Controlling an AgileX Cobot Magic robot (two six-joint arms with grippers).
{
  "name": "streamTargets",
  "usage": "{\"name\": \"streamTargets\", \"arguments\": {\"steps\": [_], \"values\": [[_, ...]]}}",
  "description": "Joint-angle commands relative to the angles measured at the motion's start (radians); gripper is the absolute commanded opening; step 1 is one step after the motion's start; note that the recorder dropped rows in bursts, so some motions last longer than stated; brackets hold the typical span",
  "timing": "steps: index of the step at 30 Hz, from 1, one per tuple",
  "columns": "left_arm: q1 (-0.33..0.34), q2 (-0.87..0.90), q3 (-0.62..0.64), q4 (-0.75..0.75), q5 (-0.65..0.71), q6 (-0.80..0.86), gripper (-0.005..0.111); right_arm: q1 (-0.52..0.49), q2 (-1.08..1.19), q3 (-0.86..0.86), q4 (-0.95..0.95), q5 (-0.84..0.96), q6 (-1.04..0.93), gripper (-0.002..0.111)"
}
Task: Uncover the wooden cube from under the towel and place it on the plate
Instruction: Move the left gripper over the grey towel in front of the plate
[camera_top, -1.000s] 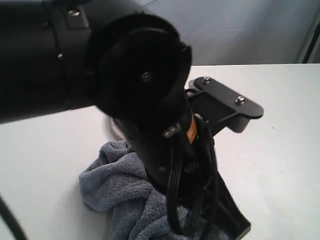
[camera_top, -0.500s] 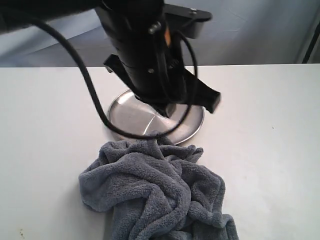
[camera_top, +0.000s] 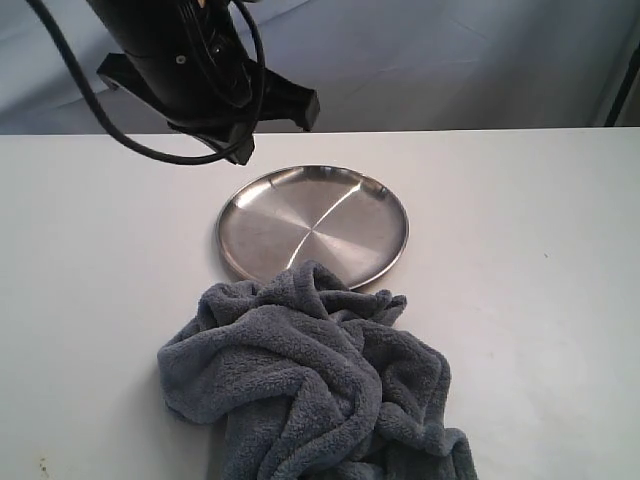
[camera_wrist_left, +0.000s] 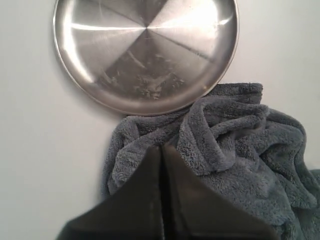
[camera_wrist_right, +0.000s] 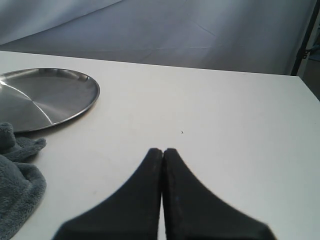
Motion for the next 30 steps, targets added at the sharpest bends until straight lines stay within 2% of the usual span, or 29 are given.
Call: {"name": "streamTargets", "arguments": {"steps": [1, 5, 11, 18, 21, 25, 26, 29, 30], "values": [[0.002, -0.051, 0.052, 0.032, 0.0, 0.043, 0.0, 0.0, -0.006, 0.003, 0.005, 0.012, 0.004, 0.003], [0.002, -0.112, 0.173, 0.1, 0.0, 0.041, 0.0, 0.0, -0.006, 0.003, 0.005, 0.012, 0.004, 0.003], [0.002, -0.208, 0.356, 0.1, 0.0, 0.041, 0.0, 0.0, -0.006, 0.003, 0.005, 0.012, 0.004, 0.003], [-0.015, -0.311, 0.493, 0.048, 0.0, 0.043, 0.0, 0.0, -0.006, 0.003, 0.005, 0.012, 0.004, 0.003], [-0.079, -0.343, 0.555, 0.052, 0.0, 0.05, 0.0, 0.0, -0.006, 0.003, 0.005, 0.012, 0.004, 0.003], [-0.212, -0.344, 0.599, 0.048, 0.0, 0.041, 0.0, 0.0, -0.006, 0.003, 0.005, 0.012, 0.004, 0.003], [-0.278, -0.34, 0.603, 0.005, 0.0, 0.039, 0.0, 0.0, -0.006, 0.003, 0.005, 0.012, 0.004, 0.003], [-0.375, -0.332, 0.603, -0.117, -0.004, 0.039, 0.0, 0.0, -0.006, 0.003, 0.005, 0.012, 0.004, 0.003], [-0.412, -0.323, 0.601, -0.161, -0.05, 0.042, 0.0, 0.0, -0.006, 0.003, 0.005, 0.012, 0.004, 0.003]]}}
